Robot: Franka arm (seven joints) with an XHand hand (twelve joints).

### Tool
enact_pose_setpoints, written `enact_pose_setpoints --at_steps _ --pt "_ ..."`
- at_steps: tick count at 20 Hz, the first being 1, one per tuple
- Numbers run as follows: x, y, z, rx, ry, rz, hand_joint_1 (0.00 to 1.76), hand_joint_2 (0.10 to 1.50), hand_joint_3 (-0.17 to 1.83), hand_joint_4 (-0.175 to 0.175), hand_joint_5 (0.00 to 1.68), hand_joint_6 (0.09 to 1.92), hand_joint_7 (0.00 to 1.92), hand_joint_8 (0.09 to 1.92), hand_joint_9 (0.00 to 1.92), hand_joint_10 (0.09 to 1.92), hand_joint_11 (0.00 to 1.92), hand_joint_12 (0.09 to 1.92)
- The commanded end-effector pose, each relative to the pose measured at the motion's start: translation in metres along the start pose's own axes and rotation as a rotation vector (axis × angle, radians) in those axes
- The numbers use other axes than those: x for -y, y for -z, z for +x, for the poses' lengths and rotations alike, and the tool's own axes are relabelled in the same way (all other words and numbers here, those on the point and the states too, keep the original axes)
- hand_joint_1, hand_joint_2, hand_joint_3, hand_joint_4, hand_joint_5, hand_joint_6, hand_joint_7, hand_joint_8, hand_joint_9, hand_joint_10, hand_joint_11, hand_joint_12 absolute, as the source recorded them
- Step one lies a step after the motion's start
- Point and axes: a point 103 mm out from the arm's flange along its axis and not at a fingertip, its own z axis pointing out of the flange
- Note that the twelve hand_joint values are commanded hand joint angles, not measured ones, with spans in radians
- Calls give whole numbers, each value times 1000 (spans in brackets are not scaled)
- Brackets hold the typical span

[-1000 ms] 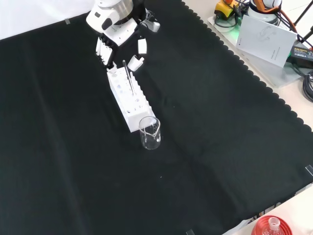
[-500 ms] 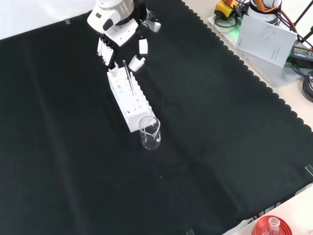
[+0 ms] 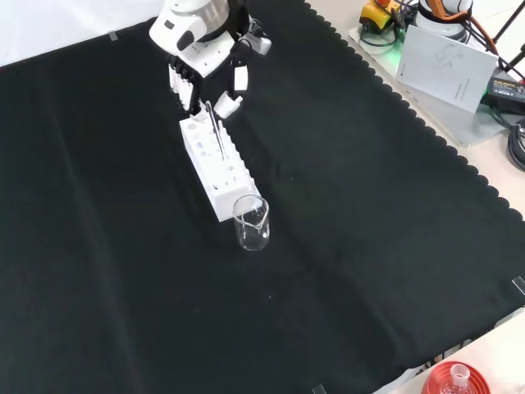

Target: Take the glass rod from the white test tube rack.

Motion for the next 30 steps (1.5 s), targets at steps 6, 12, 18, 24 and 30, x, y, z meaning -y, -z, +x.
enact_pose_setpoints --at_steps 6,12,18,24,30 --pt "-7 -4 8 21 16 12 1167 961 240 -175 1046 915 1179 650 1316 457 1245 993" --pt "-7 5 12 45 0 -63 1292 794 476 -153 1037 914 1329 615 1492 317 1435 736" --pt "13 9 0 24 41 -223 1322 569 852 -175 1116 888 1398 692 1675 282 1626 493" --pt "25 37 -4 14 29 -253 1327 552 864 -175 1140 842 1419 672 1717 257 1660 447" --pt "34 48 9 56 19 -241 1329 537 882 -175 1153 831 1429 661 1727 251 1668 439"
